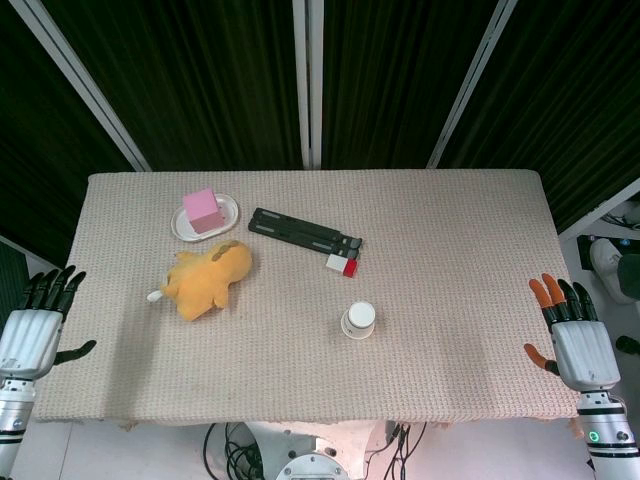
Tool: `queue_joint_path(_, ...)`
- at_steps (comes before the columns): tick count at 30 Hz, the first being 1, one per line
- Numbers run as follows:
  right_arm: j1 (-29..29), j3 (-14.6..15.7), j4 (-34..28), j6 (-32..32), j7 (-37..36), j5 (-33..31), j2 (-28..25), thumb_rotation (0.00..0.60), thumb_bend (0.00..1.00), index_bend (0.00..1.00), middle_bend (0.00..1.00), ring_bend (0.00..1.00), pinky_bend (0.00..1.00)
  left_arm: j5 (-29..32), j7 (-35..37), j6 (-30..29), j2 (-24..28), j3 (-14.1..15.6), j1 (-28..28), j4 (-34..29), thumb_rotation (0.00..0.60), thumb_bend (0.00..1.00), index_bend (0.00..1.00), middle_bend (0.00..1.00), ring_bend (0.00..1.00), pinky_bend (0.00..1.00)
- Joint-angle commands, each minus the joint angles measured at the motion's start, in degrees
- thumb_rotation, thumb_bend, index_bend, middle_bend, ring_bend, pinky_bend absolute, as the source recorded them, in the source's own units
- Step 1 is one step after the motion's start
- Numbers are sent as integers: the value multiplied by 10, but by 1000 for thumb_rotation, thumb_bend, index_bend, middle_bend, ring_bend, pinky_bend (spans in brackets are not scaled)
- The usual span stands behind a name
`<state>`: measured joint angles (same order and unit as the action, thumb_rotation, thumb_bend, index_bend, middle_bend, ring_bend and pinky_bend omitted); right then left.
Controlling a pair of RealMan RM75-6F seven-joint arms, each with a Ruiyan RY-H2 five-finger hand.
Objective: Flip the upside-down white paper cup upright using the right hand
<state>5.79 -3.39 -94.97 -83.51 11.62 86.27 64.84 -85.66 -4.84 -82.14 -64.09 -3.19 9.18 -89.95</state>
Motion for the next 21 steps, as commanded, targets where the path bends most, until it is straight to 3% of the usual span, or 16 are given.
queue_joint_path(1,0,0,3,1,-2,-1,0,600,125,0,0,0,0,0,-1,3,-1,0,1,0,600,60,34,0,0,0)
queue_joint_path(21,16,4,-7,16,13,21,-5,600,125,0,0,0,0,-7,-1,-11,2,2,-3,-6,600,60,34,0,0,0)
